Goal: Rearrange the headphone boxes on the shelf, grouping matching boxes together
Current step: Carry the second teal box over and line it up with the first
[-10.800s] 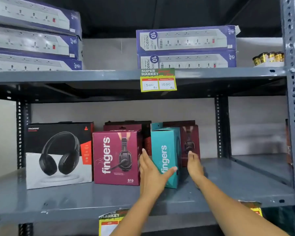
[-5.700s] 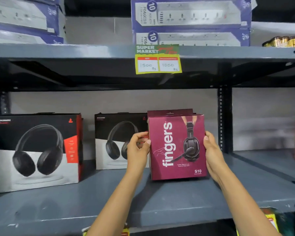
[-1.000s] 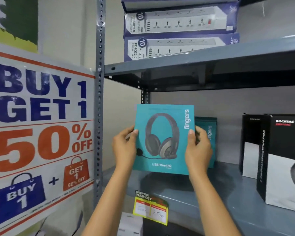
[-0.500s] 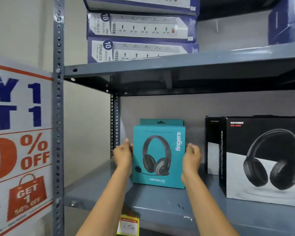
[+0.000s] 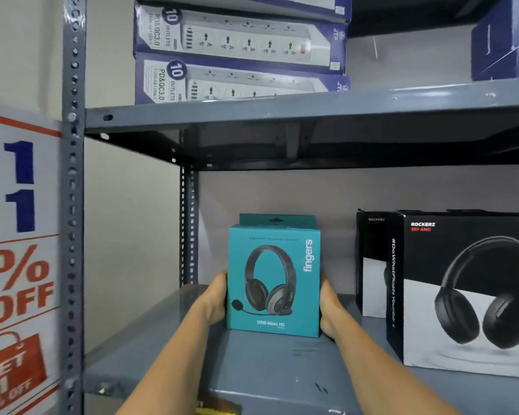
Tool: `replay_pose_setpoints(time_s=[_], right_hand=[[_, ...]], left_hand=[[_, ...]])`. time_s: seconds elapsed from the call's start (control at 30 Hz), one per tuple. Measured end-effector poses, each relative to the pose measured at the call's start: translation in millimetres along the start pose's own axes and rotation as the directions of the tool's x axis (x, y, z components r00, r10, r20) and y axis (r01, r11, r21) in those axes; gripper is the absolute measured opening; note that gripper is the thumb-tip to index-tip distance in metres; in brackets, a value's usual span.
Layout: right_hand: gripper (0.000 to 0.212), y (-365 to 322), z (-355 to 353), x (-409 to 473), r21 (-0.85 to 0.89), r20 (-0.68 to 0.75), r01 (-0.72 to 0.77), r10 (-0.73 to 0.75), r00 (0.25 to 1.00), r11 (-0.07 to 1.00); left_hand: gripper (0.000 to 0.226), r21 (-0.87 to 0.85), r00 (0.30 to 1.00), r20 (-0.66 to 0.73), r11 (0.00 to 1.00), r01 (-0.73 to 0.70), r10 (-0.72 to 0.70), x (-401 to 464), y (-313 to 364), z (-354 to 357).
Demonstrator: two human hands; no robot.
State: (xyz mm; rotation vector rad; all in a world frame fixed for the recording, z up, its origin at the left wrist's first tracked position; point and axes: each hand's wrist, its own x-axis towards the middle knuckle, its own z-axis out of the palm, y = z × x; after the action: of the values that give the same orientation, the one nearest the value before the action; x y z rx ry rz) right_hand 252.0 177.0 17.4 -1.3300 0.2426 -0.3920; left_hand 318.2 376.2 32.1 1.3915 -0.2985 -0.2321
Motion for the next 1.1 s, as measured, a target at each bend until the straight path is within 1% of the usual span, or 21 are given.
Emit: replay_pose_setpoints(time_s=[0.2, 0.3, 0.37, 0.47, 0.57, 0.6, 0.63, 0.67, 0.7, 0.73, 0.77, 0.8, 0.83, 0.87, 0.93, 1.0, 1.03, 1.07, 1.1], right_hand=[[0.049, 2, 14, -30, 0.003, 0.035, -0.018, 0.018, 0.999, 1.0], [0.046, 10, 14, -47, 0.018, 0.025, 0.009, -0.009, 1.0, 1.0], [0.049, 13, 16, -56, 0.039, 0.025, 0.024, -0.025, 0.999, 0.999], [0.053, 10, 21, -69, 0.061, 0.016, 0.016, -0.017, 1.0, 0.998], [0.054, 3, 20, -79, 0.043, 0.012, 0.001, -0.001, 1.0, 0.999], [0.052, 0, 19, -83, 0.031, 0.0, 0.004, -0.004, 1.0, 1.0], [0.048, -1, 17, -87, 0.005, -0.037, 0.037, -0.037, 0.999, 0.999], [0.044, -4, 12, -91, -0.047, -0.107, 0.116, -0.12, 0.987, 0.992], [0.042, -8, 4, -97, -0.136, -0.183, 0.233, -0.255, 0.949, 0.963], [0.04, -15, -2, -105, -0.24, -0.228, 0.358, -0.411, 0.883, 0.902], [0.037, -23, -9, -113, -0.32, -0.241, 0.47, -0.551, 0.799, 0.822], [0.034, -32, -15, -123, -0.366, -0.237, 0.553, -0.65, 0.722, 0.748], [0.032, -43, -22, -131, -0.392, -0.234, 0.611, -0.717, 0.656, 0.687], [0.031, -53, -28, -139, -0.408, -0.238, 0.652, -0.764, 0.6, 0.639], [0.03, -74, -44, -154, -0.443, -0.258, 0.697, -0.825, 0.503, 0.564], [0.03, -93, -64, -166, -0.483, -0.273, 0.706, -0.855, 0.441, 0.518], [0.03, -101, -76, -170, -0.491, -0.282, 0.706, -0.86, 0.426, 0.51], [0.03, -106, -87, -173, -0.49, -0.289, 0.71, -0.862, 0.416, 0.506], [0.029, -109, -96, -176, -0.484, -0.29, 0.716, -0.864, 0.411, 0.503]], left_hand=[[0.045, 0.022, 0.999, 0.041, 0.999, -0.035, 0.034, -39, 2, -31], [0.043, -0.022, 0.996, 0.052, 0.997, -0.069, 0.07, -57, -4, -38], [0.039, -0.036, 0.996, 0.019, 0.995, -0.091, 0.092, -65, -6, -36], [0.043, -0.032, 0.994, -0.028, 0.993, -0.11, 0.109, -72, -7, -31], [0.044, -0.007, 0.992, -0.041, 0.992, -0.123, 0.123, -80, -5, -26], [0.044, -0.004, 0.99, -0.031, 0.99, -0.14, 0.14, -84, -3, -26], [0.045, -0.01, 0.984, -0.003, 0.984, -0.18, 0.18, -89, -1, -26], [0.046, -0.028, 0.969, 0.016, 0.968, -0.248, 0.249, -97, 3, -25], [0.048, -0.039, 0.943, 0.035, 0.943, -0.331, 0.332, -106, 9, -22], [0.047, -0.016, 0.909, 0.031, 0.909, -0.416, 0.416, -117, 18, -16], [0.043, 0.02, 0.871, -0.006, 0.871, -0.49, 0.49, -126, 26, -8], [0.043, 0.054, 0.831, -0.034, 0.831, -0.553, 0.555, -134, 34, 2], [0.054, 0.091, 0.793, -0.052, 0.794, -0.601, 0.607, -140, 40, 16], [0.063, 0.124, 0.757, -0.053, 0.757, -0.642, 0.651, -147, 45, 32], [0.064, 0.18, 0.645, -0.05, 0.642, -0.745, 0.762, -158, 56, 69], [0.065, 0.262, 0.542, -0.083, 0.543, -0.798, 0.836, -162, 62, 101], [0.066, 0.342, 0.501, -0.1, 0.503, -0.794, 0.86, -160, 61, 113], [0.066, 0.467, 0.462, -0.117, 0.46, -0.756, 0.879, -156, 60, 120], [0.066, 0.594, 0.429, -0.13, 0.417, -0.688, 0.894, -152, 55, 124]])
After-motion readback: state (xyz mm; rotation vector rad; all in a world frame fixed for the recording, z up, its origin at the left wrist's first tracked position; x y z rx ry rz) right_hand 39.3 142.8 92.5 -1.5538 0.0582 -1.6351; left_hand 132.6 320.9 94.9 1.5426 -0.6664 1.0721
